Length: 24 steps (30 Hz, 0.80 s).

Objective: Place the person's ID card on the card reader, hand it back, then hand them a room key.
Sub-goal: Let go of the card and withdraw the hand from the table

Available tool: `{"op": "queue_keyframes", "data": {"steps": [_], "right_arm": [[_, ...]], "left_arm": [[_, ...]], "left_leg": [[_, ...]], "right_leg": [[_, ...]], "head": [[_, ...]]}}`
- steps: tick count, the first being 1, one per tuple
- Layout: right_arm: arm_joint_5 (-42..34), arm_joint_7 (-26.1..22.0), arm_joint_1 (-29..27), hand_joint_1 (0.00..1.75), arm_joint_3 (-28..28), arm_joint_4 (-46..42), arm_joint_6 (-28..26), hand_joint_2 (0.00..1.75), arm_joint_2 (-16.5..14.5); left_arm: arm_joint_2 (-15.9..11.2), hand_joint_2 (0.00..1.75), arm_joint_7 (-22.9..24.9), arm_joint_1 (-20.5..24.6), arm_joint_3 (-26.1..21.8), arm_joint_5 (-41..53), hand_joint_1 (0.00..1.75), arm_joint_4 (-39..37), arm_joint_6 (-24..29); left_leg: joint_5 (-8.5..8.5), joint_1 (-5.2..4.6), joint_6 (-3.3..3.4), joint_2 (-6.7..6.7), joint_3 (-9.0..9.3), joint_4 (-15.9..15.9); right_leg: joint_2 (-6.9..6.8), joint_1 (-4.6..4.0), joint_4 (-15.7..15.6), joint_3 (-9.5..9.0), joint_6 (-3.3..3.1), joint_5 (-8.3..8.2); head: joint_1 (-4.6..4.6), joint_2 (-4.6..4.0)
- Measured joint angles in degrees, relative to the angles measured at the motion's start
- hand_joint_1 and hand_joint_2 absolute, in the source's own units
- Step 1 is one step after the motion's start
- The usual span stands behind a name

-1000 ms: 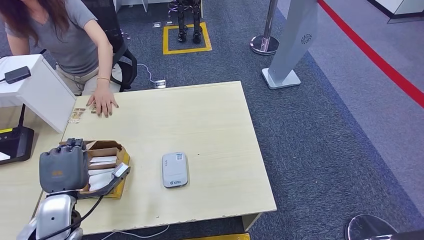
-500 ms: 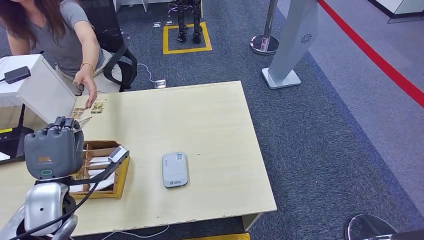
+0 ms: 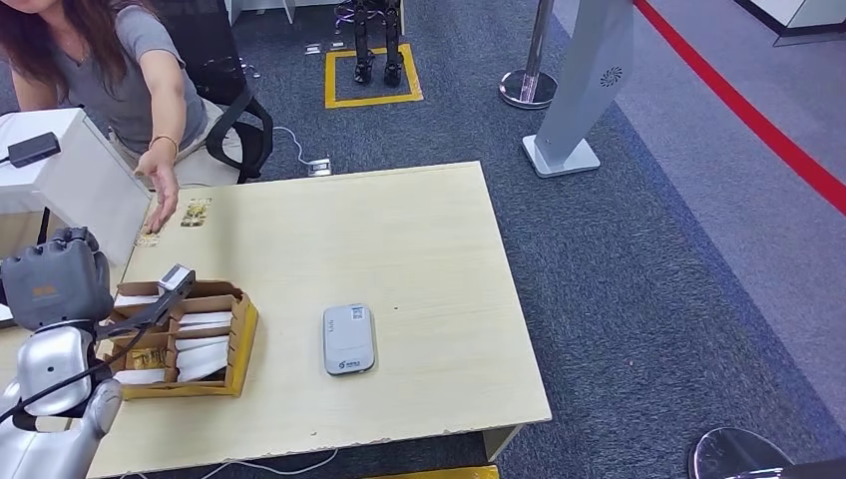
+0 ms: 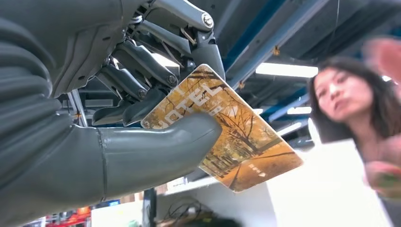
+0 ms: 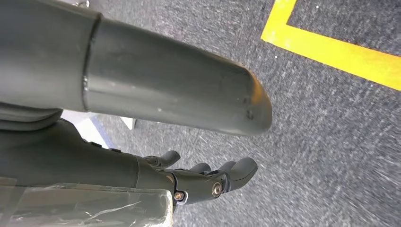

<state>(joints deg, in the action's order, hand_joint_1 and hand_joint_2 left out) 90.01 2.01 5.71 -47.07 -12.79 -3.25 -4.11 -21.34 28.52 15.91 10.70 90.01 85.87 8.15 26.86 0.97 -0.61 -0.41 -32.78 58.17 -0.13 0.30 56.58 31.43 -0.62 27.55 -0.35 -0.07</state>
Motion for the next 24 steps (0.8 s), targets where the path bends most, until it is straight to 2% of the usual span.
{"op": "queue_keyframes", "data": {"steps": [6, 15, 19, 24], "right_arm": [[0.0, -0.18, 0.21, 0.0, 1.38, 0.0, 0.64, 0.0, 0.0], [0.0, -0.73, 0.24, 0.0, 1.91, 0.0, 0.87, 0.0, 0.0], [0.0, -0.98, 0.24, 0.0, 1.91, 0.0, 0.91, 0.0, 0.0], [0.0, -1.03, 0.23, 0.0, 1.92, 0.0, 0.93, 0.0, 0.0]], "left_arm": [[0.7, 1.75, 0.67, 2.36, 0.76, 0.04, 1.75, -6.82, 1.06], [0.7, 1.75, 0.03, 4.8, 6.62, 0.07, 1.75, -10.66, 5.77], [0.68, 1.75, -0.03, 5.5, 8.8, 0.08, 1.29, -10.77, 6.58], [0.75, 1.75, 0.15, 6.2, 10.38, 0.09, 1.29, -10.69, 6.64]], "left_leg": [[0.01, -0.02, 0.01, 0.01, -0.02, 0.01], [0.01, -0.02, 0.01, 0.01, -0.02, 0.01], [0.01, -0.02, 0.01, 0.01, -0.02, 0.01], [0.01, -0.02, 0.01, -0.01, -0.02, 0.01]], "right_leg": [[-0.01, 0.01, -0.04, 0.0, 0.0, 0.0], [-0.01, 0.02, -0.03, 0.01, 0.0, 0.0], [-0.01, 0.01, -0.03, 0.01, 0.0, 0.0], [0.0, 0.01, -0.03, 0.01, 0.0, 0.0]], "head": [[0.0, 0.0], [0.0, 0.0], [0.0, 0.0], [0.0, 0.0]]}}
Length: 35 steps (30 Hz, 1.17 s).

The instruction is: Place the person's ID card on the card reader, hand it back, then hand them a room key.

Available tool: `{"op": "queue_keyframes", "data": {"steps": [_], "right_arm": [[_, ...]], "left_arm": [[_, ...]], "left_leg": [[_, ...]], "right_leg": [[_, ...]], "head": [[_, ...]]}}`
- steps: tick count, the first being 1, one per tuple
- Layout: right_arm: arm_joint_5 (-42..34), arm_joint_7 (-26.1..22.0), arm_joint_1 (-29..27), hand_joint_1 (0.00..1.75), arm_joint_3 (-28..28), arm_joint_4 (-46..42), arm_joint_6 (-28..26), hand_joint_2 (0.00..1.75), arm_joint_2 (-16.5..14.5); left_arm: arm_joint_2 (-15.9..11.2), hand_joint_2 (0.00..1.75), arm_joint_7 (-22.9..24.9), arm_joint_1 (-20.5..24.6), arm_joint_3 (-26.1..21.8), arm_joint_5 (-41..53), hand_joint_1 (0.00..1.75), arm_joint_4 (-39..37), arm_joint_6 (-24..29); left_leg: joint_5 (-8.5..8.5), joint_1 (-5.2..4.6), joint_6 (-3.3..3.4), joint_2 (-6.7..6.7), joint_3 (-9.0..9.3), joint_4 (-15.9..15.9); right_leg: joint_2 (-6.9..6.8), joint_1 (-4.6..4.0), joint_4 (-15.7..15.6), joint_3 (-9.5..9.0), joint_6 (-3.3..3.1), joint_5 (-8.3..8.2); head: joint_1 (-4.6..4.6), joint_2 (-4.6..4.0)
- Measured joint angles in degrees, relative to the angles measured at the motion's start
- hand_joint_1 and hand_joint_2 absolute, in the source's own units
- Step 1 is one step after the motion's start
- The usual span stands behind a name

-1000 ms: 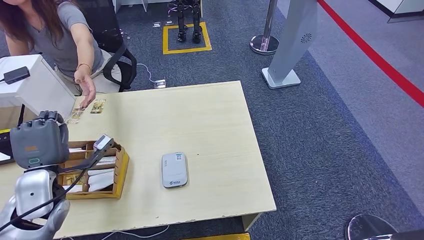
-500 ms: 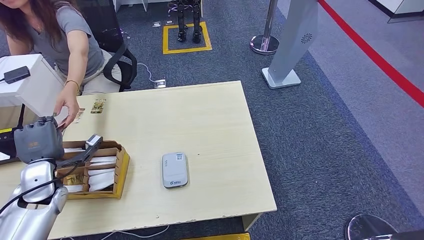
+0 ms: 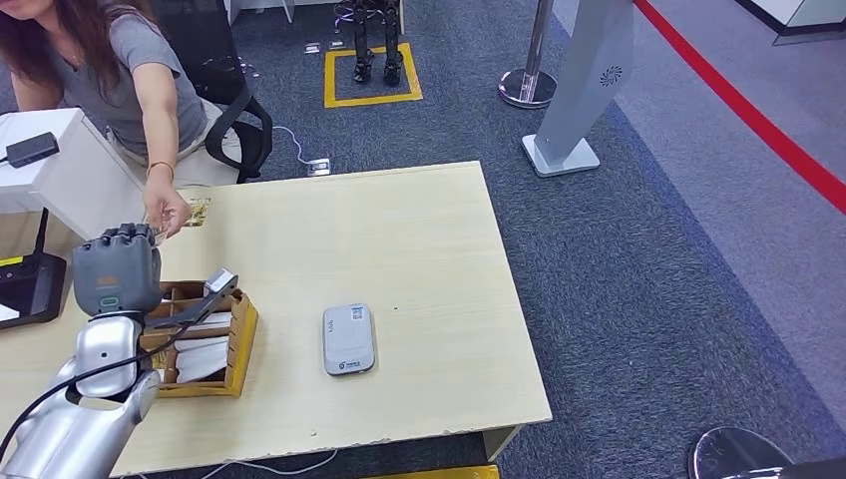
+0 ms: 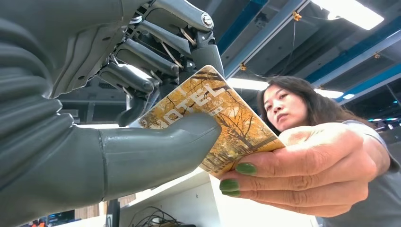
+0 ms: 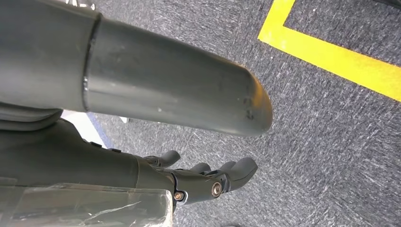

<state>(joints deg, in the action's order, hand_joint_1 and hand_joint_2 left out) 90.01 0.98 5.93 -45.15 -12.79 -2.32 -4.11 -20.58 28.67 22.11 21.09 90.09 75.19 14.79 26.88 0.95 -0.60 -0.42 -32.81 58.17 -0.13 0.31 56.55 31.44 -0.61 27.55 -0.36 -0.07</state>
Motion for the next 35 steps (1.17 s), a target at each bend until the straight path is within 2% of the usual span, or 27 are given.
{"op": "queue_keyframes", "data": {"steps": [2, 6, 7, 24, 30, 32, 34, 35], "right_arm": [[0.0, 0.0, 0.0, 0.0, 0.01, 0.0, 0.0, 0.0, 0.0], [0.0, 0.0, -0.01, 0.0, 0.01, 0.0, -0.01, 0.0, 0.0], [0.0, 0.0, -0.01, 0.0, 0.01, 0.0, -0.01, 0.0, 0.0], [0.0, 0.09, -0.09, 0.0, 0.03, 0.0, -0.17, 0.0, 0.0], [0.0, 0.09, -0.3, 0.0, 0.02, 0.0, -0.38, 0.0, 0.0], [-0.01, 0.09, -0.44, 0.0, 0.01, 0.0, -0.49, 0.0, 0.0], [-0.03, 0.09, -0.6, 0.0, 0.0, 0.0, -0.71, 0.0, 0.01], [-0.04, 0.09, -0.64, 0.0, 0.0, 0.0, -0.78, 0.0, 0.01]], "left_arm": [[0.01, 1.75, 0.01, 0.15, 0.4, 0.0, 1.29, 0.0, 0.01], [0.02, 1.75, 0.01, 0.24, 0.79, 0.0, 0.04, 0.0, 0.01], [0.02, 1.75, 0.01, 0.25, 0.89, 0.0, 0.0, 0.0, 0.01], [-0.08, 1.75, 1.23, -1.45, 1.3, -0.02, 0.0, 3.41, 0.3], [-0.01, 1.75, 1.59, -3.49, 1.17, -0.02, 0.0, 6.66, 2.0], [0.7, 1.75, -1.73, -4.72, 0.47, -0.3, 0.0, 8.71, 3.43], [3.28, 1.75, -10.54, -6.34, -1.98, -2.32, 0.0, 11.25, 4.64], [4.16, 1.75, -13.37, -6.78, -2.75, -3.03, 0.0, 11.96, 4.9]], "left_leg": [[0.0, 0.0, 0.0, 0.0, 0.0, 0.0], [0.0, 0.0, 0.0, -0.01, 0.0, 0.0], [0.0, 0.0, 0.0, 0.0, 0.0, 0.0], [0.0, 0.0, 0.0, 0.01, -0.01, 0.0], [0.0, 0.0, 0.0, 0.01, -0.01, 0.0], [0.0, -0.01, 0.0, 0.01, -0.01, 0.0], [0.01, -0.04, 0.01, 0.03, -0.02, 0.0], [0.01, -0.06, 0.01, 0.04, -0.02, 0.0]], "right_leg": [[0.0, 0.0, 0.0, 0.0, 0.0, 0.0], [0.01, 0.0, 0.0, 0.01, 0.0, 0.0], [0.01, 0.0, 0.0, 0.01, 0.0, 0.0], [0.0, 0.0, 0.01, -0.01, 0.0, 0.0], [0.0, 0.0, 0.0, 0.0, 0.0, 0.0], [-0.01, 0.01, 0.0, 0.0, 0.0, 0.0], [-0.04, 0.03, -0.01, 0.0, 0.01, 0.01], [-0.05, 0.03, -0.01, 0.0, 0.01, 0.01]], "head": [[-0.01, 0.0], [0.01, 0.0], [0.01, 0.0], [-0.01, 0.0], [-0.01, 0.0], [0.0, 0.0], [0.01, 0.0], [0.01, 0.0]]}}
